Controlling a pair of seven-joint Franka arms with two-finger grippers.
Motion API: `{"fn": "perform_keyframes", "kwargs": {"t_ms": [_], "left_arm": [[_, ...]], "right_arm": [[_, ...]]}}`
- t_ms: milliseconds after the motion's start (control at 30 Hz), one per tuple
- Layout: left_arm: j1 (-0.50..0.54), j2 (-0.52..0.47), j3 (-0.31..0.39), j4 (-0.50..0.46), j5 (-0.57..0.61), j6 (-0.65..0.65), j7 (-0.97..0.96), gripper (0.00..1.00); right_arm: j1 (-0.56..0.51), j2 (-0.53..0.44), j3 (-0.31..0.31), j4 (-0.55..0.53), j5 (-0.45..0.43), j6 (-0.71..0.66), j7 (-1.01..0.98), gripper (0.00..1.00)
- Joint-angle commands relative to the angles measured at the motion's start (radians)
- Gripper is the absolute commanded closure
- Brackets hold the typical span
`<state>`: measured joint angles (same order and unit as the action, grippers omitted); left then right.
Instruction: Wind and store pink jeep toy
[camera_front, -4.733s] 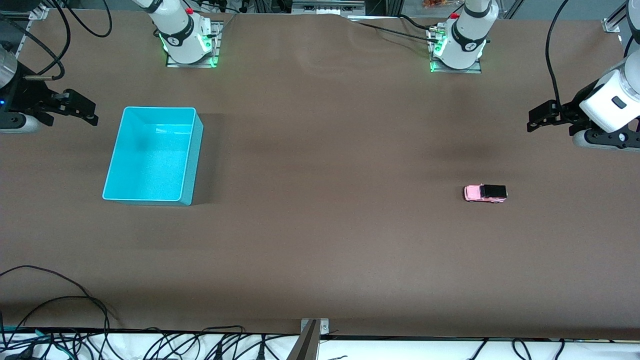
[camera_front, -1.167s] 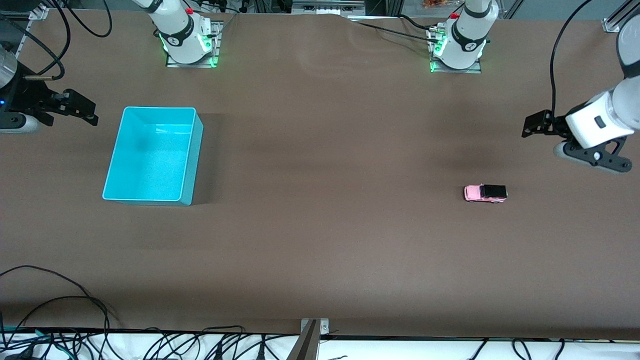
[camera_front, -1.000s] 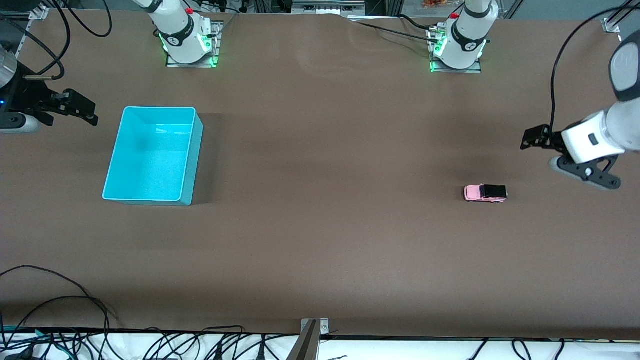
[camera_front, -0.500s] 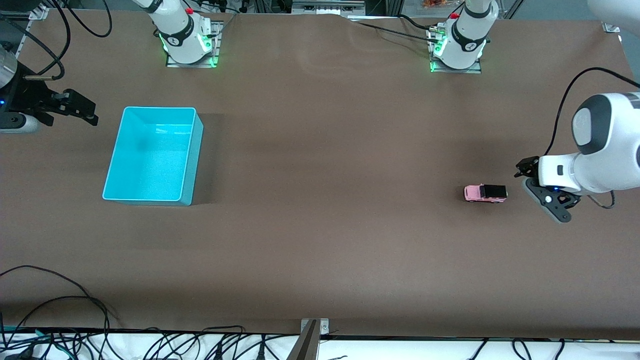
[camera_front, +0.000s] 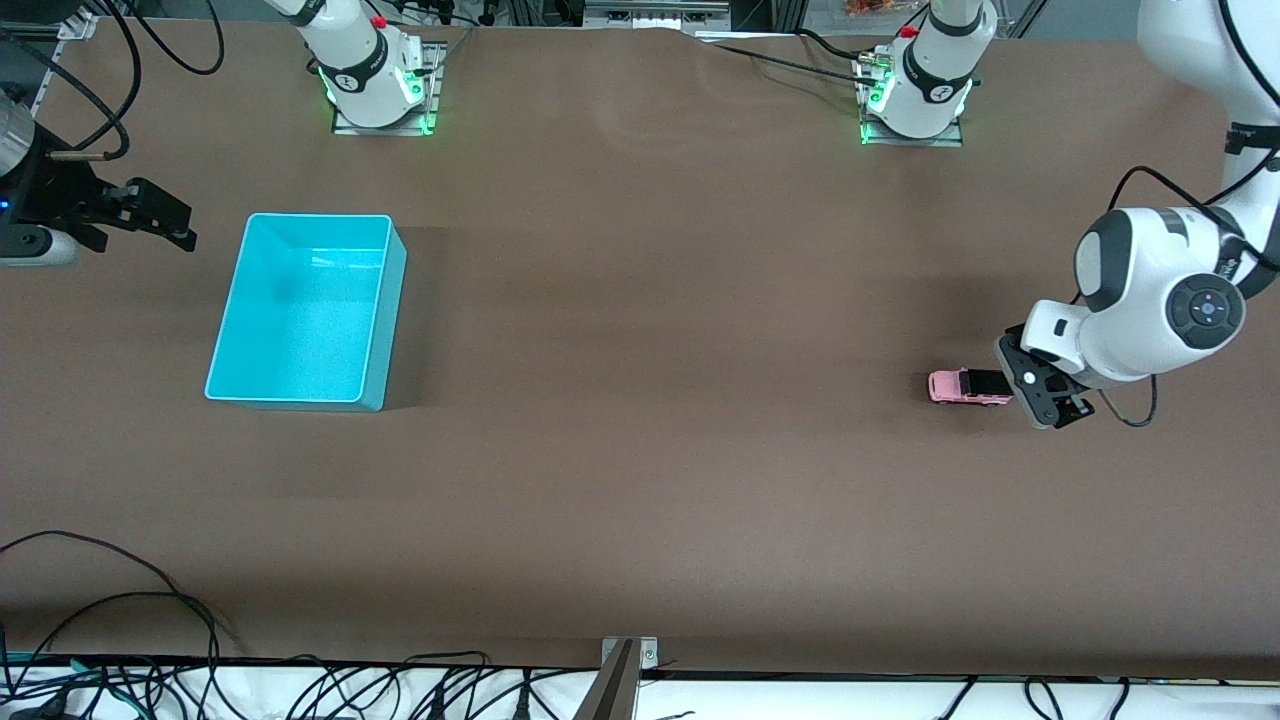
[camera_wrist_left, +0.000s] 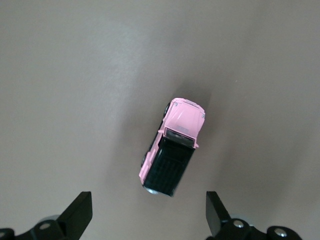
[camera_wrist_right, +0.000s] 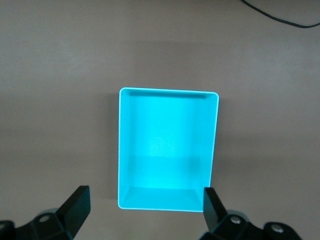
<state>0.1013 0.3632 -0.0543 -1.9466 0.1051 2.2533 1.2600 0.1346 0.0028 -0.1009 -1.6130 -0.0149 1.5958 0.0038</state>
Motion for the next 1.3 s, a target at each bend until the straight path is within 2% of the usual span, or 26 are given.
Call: {"fn": "perform_keyframes", "kwargs": {"t_ms": [0,200,467,567,733,933,1167,1267], "left_arm": [[0.005,-0.021,-0.002,-0.103,0.025,0.123,0.12,0.0],[0.006,-0.018,-0.002,-0.202,0.025,0.248,0.188,0.0],[0.011,0.042,-0.002,-0.202,0.025,0.324,0.303,0.0],[0.041,0.066,-0.004,-0.202,0.025,0.351,0.328,0.0],[0.044,0.082,-0.004,-0.198,0.025,0.359,0.349,0.01],[0.04,0.085,-0.009,-0.196,0.025,0.359,0.354,0.09],[0.044,0.085,-0.021,-0.192,0.025,0.359,0.354,0.13],[0.043,0.085,-0.021,-0.192,0.025,0.359,0.357,0.29]], "right_arm": [[0.002,-0.011,0.0,0.001,-0.007,-0.013,-0.008,0.0],[0.002,-0.011,0.0,0.001,-0.005,-0.013,-0.008,0.0],[0.002,-0.011,0.0,0.001,-0.007,-0.011,-0.008,0.0],[0.002,-0.009,0.0,0.001,-0.007,-0.011,-0.008,0.0],[0.0,-0.011,0.0,0.001,-0.007,-0.011,-0.008,0.0],[0.0,-0.009,0.0,0.001,-0.007,-0.011,-0.008,0.0],[0.0,-0.009,0.0,0.001,-0.007,-0.011,-0.008,0.0],[0.0,-0.009,0.0,0.001,-0.007,-0.011,-0.008,0.0]]}}
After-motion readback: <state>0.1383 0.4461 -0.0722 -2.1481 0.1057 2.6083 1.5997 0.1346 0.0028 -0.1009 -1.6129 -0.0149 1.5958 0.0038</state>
